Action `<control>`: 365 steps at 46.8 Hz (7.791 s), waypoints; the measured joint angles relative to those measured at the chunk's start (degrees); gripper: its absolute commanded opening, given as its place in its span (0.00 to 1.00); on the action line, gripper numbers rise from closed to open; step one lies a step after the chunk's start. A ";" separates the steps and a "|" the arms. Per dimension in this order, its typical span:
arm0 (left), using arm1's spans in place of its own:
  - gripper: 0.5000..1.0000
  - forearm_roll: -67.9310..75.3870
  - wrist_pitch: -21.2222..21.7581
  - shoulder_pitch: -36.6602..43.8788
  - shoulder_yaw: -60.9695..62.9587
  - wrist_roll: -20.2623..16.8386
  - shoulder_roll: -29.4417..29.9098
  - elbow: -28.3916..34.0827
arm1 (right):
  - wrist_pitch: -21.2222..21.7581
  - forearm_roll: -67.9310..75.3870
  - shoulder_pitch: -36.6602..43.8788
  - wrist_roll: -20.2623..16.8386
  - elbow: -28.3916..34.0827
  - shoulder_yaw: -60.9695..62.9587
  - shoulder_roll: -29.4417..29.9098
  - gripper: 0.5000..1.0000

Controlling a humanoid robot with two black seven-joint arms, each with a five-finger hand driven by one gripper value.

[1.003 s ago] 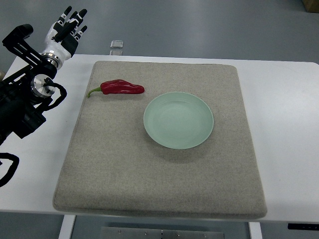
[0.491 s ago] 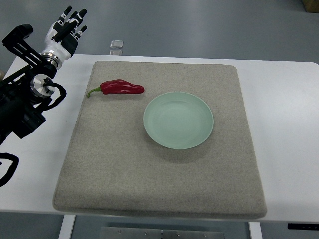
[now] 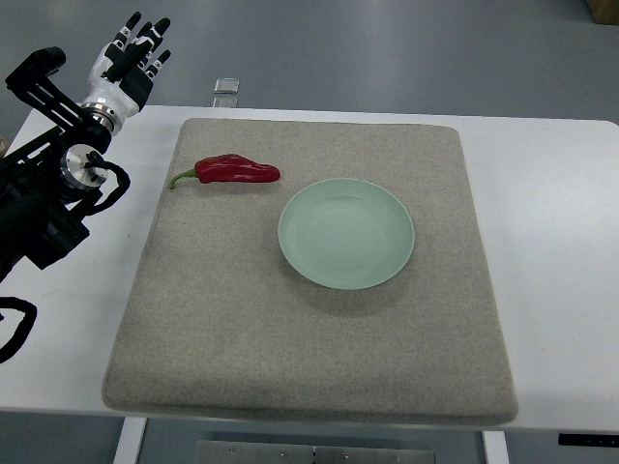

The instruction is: Place red pepper on plate with left hand

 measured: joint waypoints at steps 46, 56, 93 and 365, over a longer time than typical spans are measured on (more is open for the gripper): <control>0.99 0.54 -0.07 -1.66 8.00 0.88 0.70 -0.79 | 0.00 0.00 0.00 0.00 0.00 0.00 0.00 0.86; 0.99 5.82 0.09 -3.25 14.45 0.89 0.85 -1.39 | 0.00 0.00 -0.01 0.00 0.00 0.00 0.00 0.86; 0.99 64.08 0.45 -6.38 15.24 0.70 8.17 -14.56 | 0.00 0.00 0.00 0.00 0.00 0.00 0.00 0.86; 0.90 85.43 5.90 -11.00 28.83 0.41 -5.60 -23.63 | 0.00 0.00 0.00 0.00 0.00 0.00 0.00 0.86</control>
